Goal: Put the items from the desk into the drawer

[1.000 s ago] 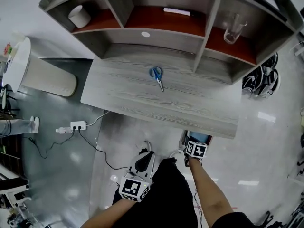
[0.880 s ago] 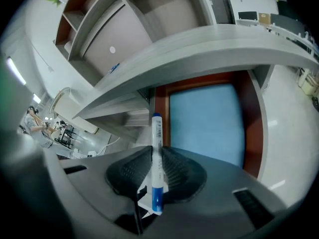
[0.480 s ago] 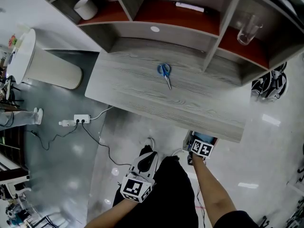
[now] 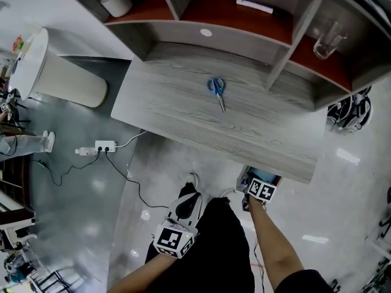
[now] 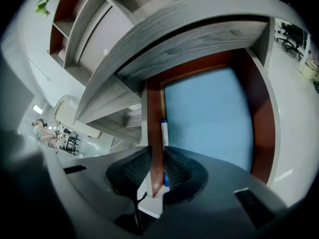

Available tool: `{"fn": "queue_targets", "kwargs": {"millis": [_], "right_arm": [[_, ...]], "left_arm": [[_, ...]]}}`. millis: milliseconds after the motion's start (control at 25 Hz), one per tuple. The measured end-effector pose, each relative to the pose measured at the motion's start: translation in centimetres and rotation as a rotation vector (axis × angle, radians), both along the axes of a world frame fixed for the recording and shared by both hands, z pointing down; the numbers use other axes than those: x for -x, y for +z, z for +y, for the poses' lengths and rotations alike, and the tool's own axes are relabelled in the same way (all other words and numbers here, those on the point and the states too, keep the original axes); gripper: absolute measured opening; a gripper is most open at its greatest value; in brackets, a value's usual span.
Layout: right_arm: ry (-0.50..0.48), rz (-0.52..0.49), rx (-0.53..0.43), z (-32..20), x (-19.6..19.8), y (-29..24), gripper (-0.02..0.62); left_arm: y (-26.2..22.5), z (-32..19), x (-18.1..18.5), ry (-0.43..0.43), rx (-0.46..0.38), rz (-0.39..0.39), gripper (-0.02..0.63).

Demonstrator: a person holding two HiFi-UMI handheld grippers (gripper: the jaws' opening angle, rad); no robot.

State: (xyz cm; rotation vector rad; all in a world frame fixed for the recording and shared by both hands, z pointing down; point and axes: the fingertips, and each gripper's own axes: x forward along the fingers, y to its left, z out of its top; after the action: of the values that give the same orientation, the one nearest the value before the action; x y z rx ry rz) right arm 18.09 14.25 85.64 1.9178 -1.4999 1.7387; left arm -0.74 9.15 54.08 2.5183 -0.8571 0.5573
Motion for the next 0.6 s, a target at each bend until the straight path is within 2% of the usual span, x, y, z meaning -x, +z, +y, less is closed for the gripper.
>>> {"fn": "queue_targets", "kwargs": {"millis": [400,600], "right_arm": [[-0.002,0.066,-0.023,0.9,0.2,-3.4,0.08],[0.049,0.083,-0.103,0.6,0.6,-7.9,0.08]], "left_arm": [[-1.5,-0.2,0.7,0.019,-0.022,0.047,0.014],[-2.5,-0.5,1.1,0.052,-0.025,0.078,0.014]]}}
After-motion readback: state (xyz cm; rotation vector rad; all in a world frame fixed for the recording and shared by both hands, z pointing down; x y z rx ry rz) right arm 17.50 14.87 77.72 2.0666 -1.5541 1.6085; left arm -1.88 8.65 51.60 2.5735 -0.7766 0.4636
